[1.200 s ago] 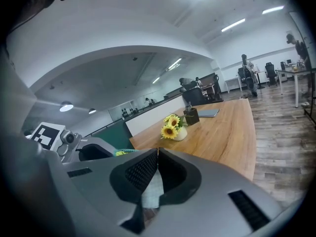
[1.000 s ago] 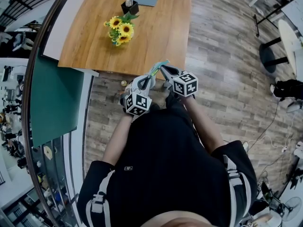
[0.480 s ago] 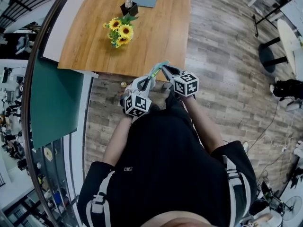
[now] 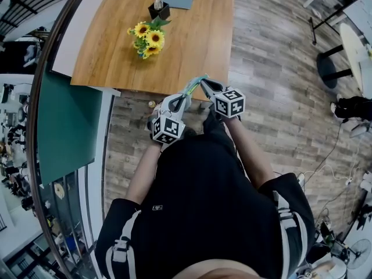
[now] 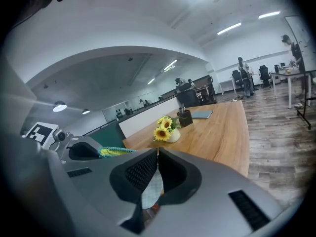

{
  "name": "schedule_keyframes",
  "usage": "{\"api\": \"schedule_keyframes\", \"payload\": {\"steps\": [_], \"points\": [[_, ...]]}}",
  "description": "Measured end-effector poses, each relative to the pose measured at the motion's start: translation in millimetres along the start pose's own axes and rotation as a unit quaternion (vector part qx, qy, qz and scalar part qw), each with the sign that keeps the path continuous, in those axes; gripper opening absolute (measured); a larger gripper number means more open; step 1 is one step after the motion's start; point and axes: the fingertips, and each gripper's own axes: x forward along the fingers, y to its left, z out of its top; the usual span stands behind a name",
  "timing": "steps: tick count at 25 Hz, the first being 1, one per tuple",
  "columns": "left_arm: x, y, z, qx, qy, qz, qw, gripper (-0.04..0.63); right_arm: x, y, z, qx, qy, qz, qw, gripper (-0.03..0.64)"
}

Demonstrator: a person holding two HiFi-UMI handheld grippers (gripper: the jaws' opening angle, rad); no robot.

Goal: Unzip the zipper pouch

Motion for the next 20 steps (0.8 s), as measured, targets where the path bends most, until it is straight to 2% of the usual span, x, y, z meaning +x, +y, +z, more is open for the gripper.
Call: {"api": "schedule_keyframes", "payload": {"steps": [20], "points": [[-13.7,8.8,-2.1,-0.004,-0.020,-0.012,0.9997,0.008,11.8,-2.4,1.2,0.001,-0.006,-0.028,1.000,0.014]]}}
